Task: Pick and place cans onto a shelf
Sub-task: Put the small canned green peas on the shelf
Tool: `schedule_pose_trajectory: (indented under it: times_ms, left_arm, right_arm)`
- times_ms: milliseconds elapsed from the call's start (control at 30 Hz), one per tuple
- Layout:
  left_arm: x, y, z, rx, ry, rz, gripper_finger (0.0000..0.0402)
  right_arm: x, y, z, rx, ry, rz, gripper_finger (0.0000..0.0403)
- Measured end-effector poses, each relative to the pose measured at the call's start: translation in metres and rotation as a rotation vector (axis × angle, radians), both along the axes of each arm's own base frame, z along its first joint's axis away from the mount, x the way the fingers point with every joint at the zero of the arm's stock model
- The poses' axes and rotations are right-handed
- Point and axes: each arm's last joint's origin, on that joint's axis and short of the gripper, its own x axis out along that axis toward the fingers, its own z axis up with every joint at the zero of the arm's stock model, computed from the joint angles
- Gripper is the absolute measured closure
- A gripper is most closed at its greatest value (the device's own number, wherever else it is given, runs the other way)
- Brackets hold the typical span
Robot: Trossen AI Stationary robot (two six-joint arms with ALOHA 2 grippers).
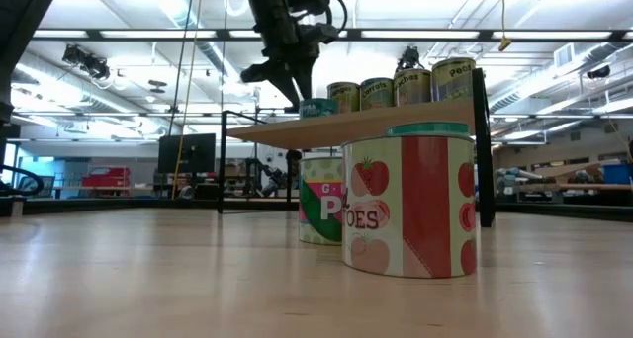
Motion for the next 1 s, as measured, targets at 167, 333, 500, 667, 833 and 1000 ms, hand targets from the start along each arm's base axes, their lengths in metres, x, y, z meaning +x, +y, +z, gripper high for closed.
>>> schedule_pose_trajectory:
  times_ms: [167,333,500,667,833,1000]
  left_arm:
    - [-0.001,0.0,0.003,0.032,-0.002,-0.055,0.0244]
    - [-0.001,-0.009,0.029,0.162,-0.049,-0.253,0.0238]
    - [0.0,-0.056,0.056,0.296,-0.105,-0.638,0.0243]
    - [0.0,-0.105,0.055,0.264,-0.088,-0.922,0.0243]
    - [0.0,-0.147,0.038,0.227,-0.034,-1.064,0.0244]
    - [-0.002,-0.179,0.017,0.179,0.001,-1.113,0.0244]
  right_arm:
    - [0.0,0.0,0.0,0.002,-0.001,-0.001,0.0298]
    - [0.0,0.0,0.0,0.005,-0.002,-0.004,0.0298]
    - [0.0,0.0,0.0,0.005,-0.001,-0.004,0.0298]
    - [0.0,0.001,0.0,0.014,0.006,0.006,0.0298]
    - [0.0,0.002,-0.001,0.04,0.025,0.032,0.0298]
    - [0.001,0.004,-0.002,0.038,0.033,0.039,0.0298]
